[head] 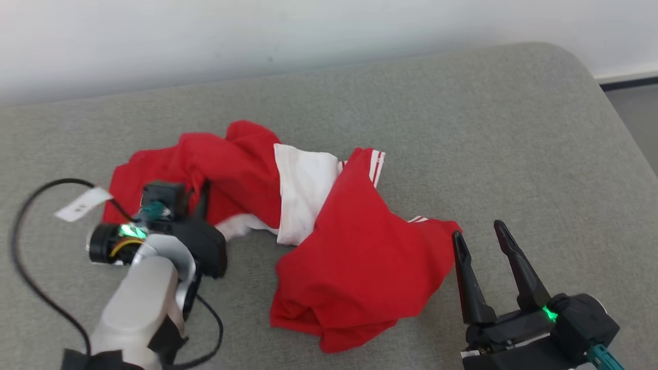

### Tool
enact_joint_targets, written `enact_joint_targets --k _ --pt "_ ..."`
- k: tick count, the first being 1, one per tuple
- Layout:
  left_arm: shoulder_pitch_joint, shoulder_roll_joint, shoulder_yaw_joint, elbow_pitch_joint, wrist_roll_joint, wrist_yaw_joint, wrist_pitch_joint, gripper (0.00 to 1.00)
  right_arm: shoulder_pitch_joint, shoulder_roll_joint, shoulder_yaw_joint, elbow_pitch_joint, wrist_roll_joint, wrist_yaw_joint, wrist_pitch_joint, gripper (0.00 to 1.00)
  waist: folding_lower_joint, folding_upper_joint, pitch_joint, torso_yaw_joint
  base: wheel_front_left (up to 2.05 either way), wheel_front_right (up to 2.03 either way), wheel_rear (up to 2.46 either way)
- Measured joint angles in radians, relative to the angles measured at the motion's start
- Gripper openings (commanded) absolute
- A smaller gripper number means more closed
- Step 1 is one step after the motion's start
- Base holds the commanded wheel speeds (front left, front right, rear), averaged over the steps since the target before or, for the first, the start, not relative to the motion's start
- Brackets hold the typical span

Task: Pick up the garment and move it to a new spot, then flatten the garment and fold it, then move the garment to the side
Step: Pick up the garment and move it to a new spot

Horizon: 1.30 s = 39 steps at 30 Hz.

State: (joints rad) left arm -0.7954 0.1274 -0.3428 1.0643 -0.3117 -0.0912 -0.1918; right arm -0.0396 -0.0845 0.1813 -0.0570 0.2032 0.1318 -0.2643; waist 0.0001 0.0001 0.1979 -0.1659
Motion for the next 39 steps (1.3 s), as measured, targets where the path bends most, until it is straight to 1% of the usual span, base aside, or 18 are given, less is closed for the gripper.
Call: enact_joint_targets --k 4,11,18,21,23,29,32,36,39 --pt "-0.001 0.032 0.042 -0.086 -0.035 0.003 -0.045 0.0 0.02 0.001 -0.007 0.003 0.007 0.0 0.0 1.0 0.0 0.0 -0.021 0.029 0.0 0.0 0.0" --pt "-0.024 0.133 0.12 -0.283 -0.069 0.03 -0.057 0.0 0.042 -0.002 -0.015 0.004 0.008 0.0 0.0 1.0 0.0 0.0 -0.05 0.107 0.0 0.0 0.0" --pt "-0.042 0.235 0.153 -0.443 -0.068 0.074 0.027 0.0 0.042 -0.005 -0.016 0.003 0.008 0.0 0.0 1.0 0.0 0.0 -0.061 0.2 0.0 0.0 0.0" --pt "-0.042 0.287 0.17 -0.481 -0.066 0.091 0.053 0.0 0.041 -0.01 -0.014 0.005 0.008 0.0 0.0 1.0 0.0 0.0 -0.061 0.24 0.0 0.0 0.0" --pt "-0.04 0.312 0.179 -0.495 -0.066 0.094 0.071 0.0 0.04 -0.013 -0.016 0.005 0.007 0.0 0.0 1.0 -0.0001 -0.0001 -0.061 0.266 0.0 0.0 0.0" --pt "0.01 0.345 0.206 -0.517 -0.074 0.132 0.097 0.0 0.04 -0.024 -0.022 0.008 0.005 0.0 0.0 1.0 -0.0001 0.0 -0.063 0.335 0.0 0.0 0.0" --pt "0.041 0.346 0.224 -0.506 -0.099 0.145 0.098 0.0 0.04 -0.032 -0.021 0.008 0.002 0.0 0.0 1.0 -0.0001 0.0 -0.064 0.362 0.0 0.0 0.0" --pt "0.071 0.345 0.25 -0.452 -0.114 0.179 0.079 0.0 0.034 -0.044 -0.017 0.003 -0.001 0.0 0.0 1.0 -0.0002 -0.0001 -0.06 0.386 0.0 0.0 0.0" --pt "0.072 0.329 0.274 -0.368 -0.141 0.172 0.032 0.0 0.024 -0.062 -0.009 0.003 -0.002 0.0 0.0 1.0 -0.0001 0.0 -0.042 0.388 0.0 0.0 0.0"
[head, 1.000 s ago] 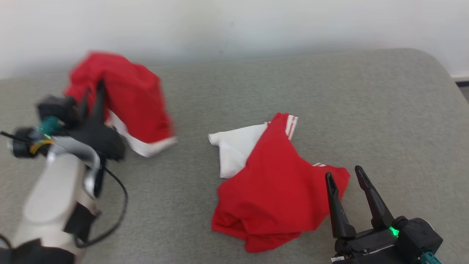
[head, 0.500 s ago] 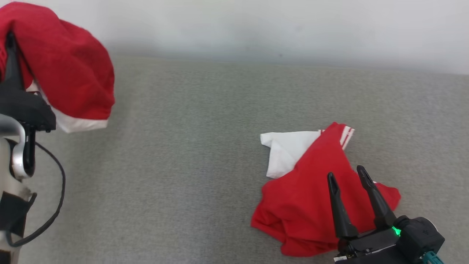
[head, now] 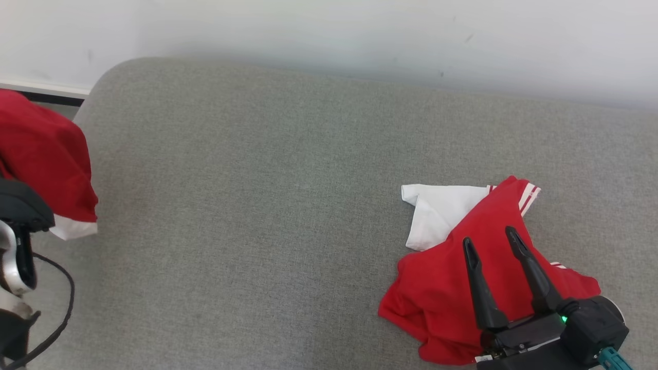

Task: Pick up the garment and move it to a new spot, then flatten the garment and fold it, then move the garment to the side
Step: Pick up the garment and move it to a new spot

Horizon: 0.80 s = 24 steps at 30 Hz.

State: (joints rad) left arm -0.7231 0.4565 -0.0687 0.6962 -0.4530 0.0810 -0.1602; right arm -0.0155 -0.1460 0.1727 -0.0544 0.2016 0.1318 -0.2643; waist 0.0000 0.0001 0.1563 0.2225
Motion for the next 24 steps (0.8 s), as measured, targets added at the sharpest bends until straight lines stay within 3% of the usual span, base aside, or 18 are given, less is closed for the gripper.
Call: enact_joint_targets --k 9,24 --pt "-0.08 -0.032 0.02 0.224 -0.048 -0.04 -0.058 0.0 -0.018 -0.041 0.004 -0.009 -0.01 0.0 0.0 1.0 0.0001 0.0 0.054 -0.02 0.0 0.0 0.0" --pt "-0.131 -0.067 0.018 0.401 -0.036 -0.107 -0.099 0.0 -0.045 -0.063 0.016 -0.018 -0.013 0.0 0.0 1.0 0.0001 0.0 0.112 -0.055 0.0 0.0 0.0"
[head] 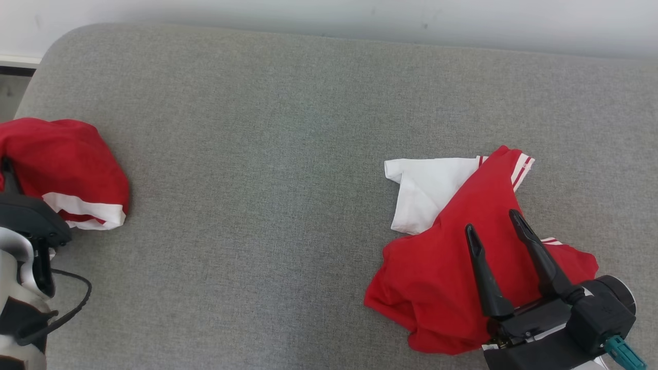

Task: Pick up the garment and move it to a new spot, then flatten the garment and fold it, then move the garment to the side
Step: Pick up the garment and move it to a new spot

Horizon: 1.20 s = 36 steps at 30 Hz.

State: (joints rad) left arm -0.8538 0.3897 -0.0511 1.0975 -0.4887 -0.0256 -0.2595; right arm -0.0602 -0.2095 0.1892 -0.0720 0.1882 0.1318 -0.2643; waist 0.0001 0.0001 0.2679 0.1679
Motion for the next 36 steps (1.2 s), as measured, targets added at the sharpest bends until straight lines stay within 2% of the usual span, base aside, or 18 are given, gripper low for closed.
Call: enact_joint_targets --k 2,3,4,5,9,12,17,22,29,33,36 --pt "-0.002 -0.004 0.004 0.002 0.002 -0.001 0.0 0.0 -0.001 -0.001 0.002 0.0 -0.002 0.0 0.0 1.0 0.0 0.0 0.004 -0.001 0.0 0.0 0.0" --pt "-0.003 -0.004 0.005 0.002 0.005 0.0 0.0 0.44 -0.001 -0.002 0.002 0.001 -0.004 0.0 0.0 1.0 0.0 0.0 0.004 -0.001 0.0 0.0 0.0" --pt "-0.003 -0.003 0.006 -0.001 0.015 0.005 0.0 0.44 -0.001 -0.002 0.002 0.002 -0.004 0.0 0.0 1.0 -0.0001 0.0 0.003 -0.001 0.0 0.0 0.0" --pt "-0.002 -0.003 0.008 -0.003 0.016 0.009 0.0 1.0 -0.001 -0.001 0.004 0.004 -0.004 0.0 0.0 1.0 -0.0001 0.0 0.001 -0.001 0.0 0.0 0.0" --pt "0.007 0.003 0.032 -0.074 0.032 0.009 0.0 1.0 -0.004 0.008 0.005 0.01 -0.003 0.0 0.0 1.0 -0.0001 0.0 -0.017 -0.005 0.0 0.0 0.0" --pt "0.039 -0.002 0.066 -0.142 0.027 -0.011 0.0 1.0 -0.007 0.019 0.003 0.021 0.003 0.0 0.0 1.0 -0.0001 0.0 -0.039 -0.01 0.0 0.0 0.0" --pt "0.122 -0.011 0.088 -0.319 0.066 -0.028 -0.002 1.0 -0.02 0.035 0.004 0.032 0.006 0.0 0.0 1.0 -0.0002 -0.0001 -0.087 -0.024 0.0 0.0 0.0" --pt "0.295 -0.056 0.096 -0.568 0.101 -0.063 -0.002 1.0 -0.028 0.052 0.0 0.054 0.007 0.0 0.0 1.0 -0.0003 -0.0001 -0.141 -0.055 0.0 0.0 0.0" --pt "0.546 -0.115 0.079 -0.86 0.156 -0.089 -0.003 1.0 -0.04 0.073 0.001 0.064 0.005 0.0 0.0 1.0 -0.0003 -0.0001 -0.197 -0.135 0.0 0.0 0.0" --pt "0.665 -0.143 0.072 -0.981 0.212 -0.088 -0.003 1.0 -0.021 0.086 -0.007 0.084 0.013 0.0 0.0 1.0 -0.0004 -0.0002 -0.223 -0.183 0.0 0.0 0.0" --pt "0.743 -0.19 0.073 -1.047 0.245 -0.08 -0.003 1.0 -0.019 0.09 -0.01 0.095 0.014 0.0 0.0 1.0 -0.0003 -0.0001 -0.236 -0.222 0.0 0.0 0.0"
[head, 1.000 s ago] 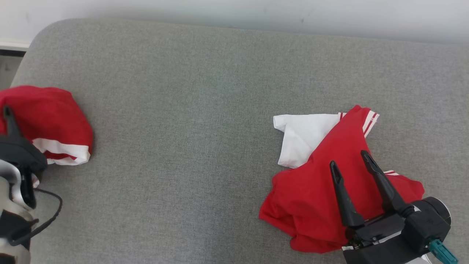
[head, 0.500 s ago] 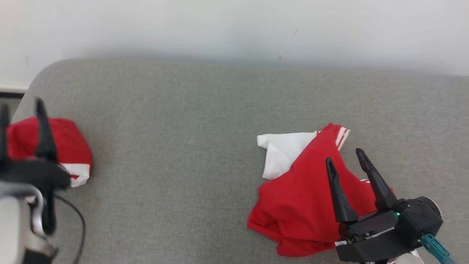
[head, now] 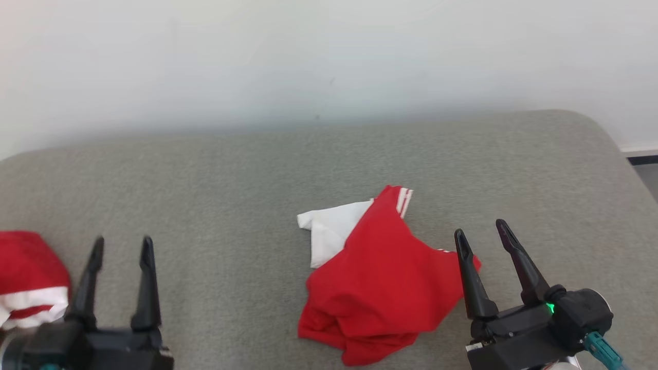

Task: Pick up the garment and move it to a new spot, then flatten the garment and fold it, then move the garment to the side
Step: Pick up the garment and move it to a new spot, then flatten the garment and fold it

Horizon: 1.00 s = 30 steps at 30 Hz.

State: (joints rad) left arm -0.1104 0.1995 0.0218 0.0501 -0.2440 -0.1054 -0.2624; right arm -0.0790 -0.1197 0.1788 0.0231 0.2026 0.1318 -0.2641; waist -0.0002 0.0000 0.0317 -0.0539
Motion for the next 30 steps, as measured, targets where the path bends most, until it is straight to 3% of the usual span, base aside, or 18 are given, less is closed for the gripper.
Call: enact_joint_targets --k 3,8,30 --pt "0.096 -0.054 -0.013 -0.057 0.02 -0.002 0.0 1.0 0.023 -0.001 -0.009 0.004 0.0 0.0 0.0 1.0 0.0 -0.0001 -0.018 -0.046 0.0 0.0 0.0" --pt "0.174 -0.088 -0.015 -0.14 0.048 -0.016 0.0 1.0 0.062 -0.001 0.0 0.004 -0.002 0.0 0.0 1.0 0.0 -0.0001 -0.044 -0.088 0.0 0.0 0.0" --pt "0.293 -0.129 -0.078 0.001 0.093 -0.025 0.0 1.0 0.191 0.021 -0.015 0.002 -0.029 0.0 0.0 1.0 0.0003 -0.0001 -0.131 -0.116 0.0 0.0 0.0"
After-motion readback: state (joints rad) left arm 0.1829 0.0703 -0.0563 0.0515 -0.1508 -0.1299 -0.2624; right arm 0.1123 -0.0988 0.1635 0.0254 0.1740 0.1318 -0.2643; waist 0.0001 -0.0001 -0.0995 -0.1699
